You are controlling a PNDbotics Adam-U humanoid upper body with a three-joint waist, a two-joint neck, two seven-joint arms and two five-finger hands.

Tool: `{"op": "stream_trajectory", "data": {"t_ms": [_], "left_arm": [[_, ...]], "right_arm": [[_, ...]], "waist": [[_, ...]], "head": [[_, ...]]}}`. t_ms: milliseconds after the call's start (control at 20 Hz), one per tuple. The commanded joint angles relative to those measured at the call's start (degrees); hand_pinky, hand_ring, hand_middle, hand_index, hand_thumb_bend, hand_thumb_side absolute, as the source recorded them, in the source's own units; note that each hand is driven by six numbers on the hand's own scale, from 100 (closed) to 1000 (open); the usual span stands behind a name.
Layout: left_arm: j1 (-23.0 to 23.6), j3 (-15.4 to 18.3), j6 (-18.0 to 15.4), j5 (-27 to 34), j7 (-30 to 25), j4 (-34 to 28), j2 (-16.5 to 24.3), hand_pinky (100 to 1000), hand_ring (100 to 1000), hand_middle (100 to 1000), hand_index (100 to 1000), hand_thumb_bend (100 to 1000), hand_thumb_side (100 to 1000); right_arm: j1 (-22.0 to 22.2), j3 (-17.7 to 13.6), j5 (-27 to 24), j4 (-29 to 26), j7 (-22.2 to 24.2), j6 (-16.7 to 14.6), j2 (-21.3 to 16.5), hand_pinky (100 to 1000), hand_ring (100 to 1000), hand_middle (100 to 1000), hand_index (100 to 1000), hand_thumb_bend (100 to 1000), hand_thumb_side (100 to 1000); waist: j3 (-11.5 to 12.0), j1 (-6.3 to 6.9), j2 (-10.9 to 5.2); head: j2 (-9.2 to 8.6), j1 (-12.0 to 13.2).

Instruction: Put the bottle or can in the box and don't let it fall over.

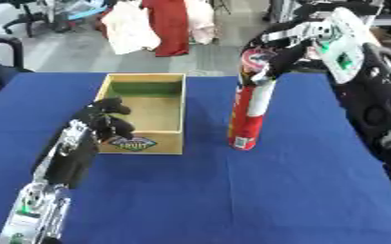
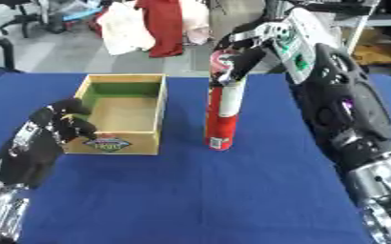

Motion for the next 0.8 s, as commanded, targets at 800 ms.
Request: {"op": "stream_trajectory", "data": {"t_ms": [800], "left_arm": [[-0.75,0.48,-0.01,0.56,0.13,-0.62,0.49,614,614,683,832,100,787]], "right_arm": [[-1.78,0.63,-2.6,-3.08,-3.82,-0.94,-0.64,813,762,812,927,395,491]], "waist": [[0.45,-0.24,-1.28]], "head": [[-0.81,-0.45]]}}
